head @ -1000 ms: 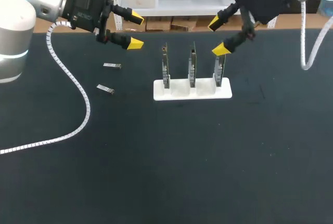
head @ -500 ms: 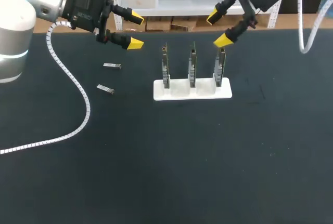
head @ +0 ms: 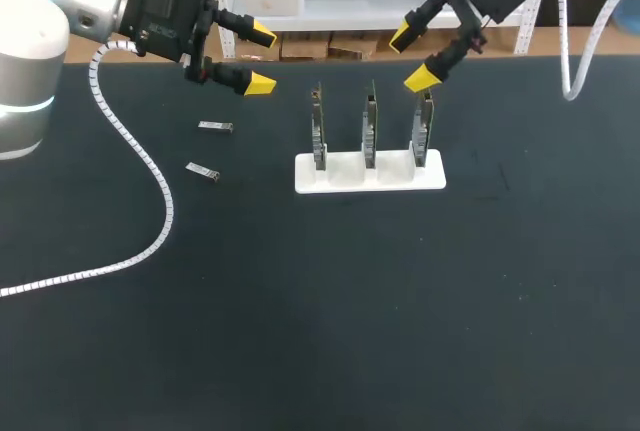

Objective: Pick up the optical module with the left hand, and insert it into the network port with the right hand.

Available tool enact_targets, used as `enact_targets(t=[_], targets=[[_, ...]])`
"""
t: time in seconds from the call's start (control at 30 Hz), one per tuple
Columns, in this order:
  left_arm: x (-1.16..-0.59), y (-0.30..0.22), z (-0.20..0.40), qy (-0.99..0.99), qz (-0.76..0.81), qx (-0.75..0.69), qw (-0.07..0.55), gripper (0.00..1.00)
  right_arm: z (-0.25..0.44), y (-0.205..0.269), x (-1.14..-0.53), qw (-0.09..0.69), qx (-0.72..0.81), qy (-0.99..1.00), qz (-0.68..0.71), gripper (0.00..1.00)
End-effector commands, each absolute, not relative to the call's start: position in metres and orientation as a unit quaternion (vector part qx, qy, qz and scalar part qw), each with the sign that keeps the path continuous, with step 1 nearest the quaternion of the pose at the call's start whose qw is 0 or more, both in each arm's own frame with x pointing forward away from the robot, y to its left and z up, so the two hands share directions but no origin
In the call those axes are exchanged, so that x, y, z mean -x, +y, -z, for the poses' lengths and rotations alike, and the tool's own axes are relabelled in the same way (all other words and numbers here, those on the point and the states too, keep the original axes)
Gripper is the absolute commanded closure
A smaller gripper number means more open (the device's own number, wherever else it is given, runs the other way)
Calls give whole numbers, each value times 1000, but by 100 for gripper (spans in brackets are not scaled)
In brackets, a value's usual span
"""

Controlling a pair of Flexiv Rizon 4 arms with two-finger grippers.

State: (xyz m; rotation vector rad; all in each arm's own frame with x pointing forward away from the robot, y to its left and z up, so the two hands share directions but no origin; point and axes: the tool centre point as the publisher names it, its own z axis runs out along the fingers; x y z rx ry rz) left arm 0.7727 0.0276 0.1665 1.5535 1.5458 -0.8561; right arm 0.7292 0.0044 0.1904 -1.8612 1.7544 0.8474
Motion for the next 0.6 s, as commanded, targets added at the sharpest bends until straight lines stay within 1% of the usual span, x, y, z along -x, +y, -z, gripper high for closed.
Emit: enact_targets(t=[0.03,0.3,0.47,0.6], targets=[[-773,27,-167,607,335,-610,382,0,-190,4,-730,222,674,634,-308,0],[-773,27,-167,607,335,-610,382,0,-192,-5,-722,212,675,641,-298,0],[-773,27,-167,607,335,-610,382,0,-193,-5,-715,228,674,644,-280,0],[-773,27,-167,607,335,-610,382,0,-197,-5,-707,255,669,649,-255,0]])
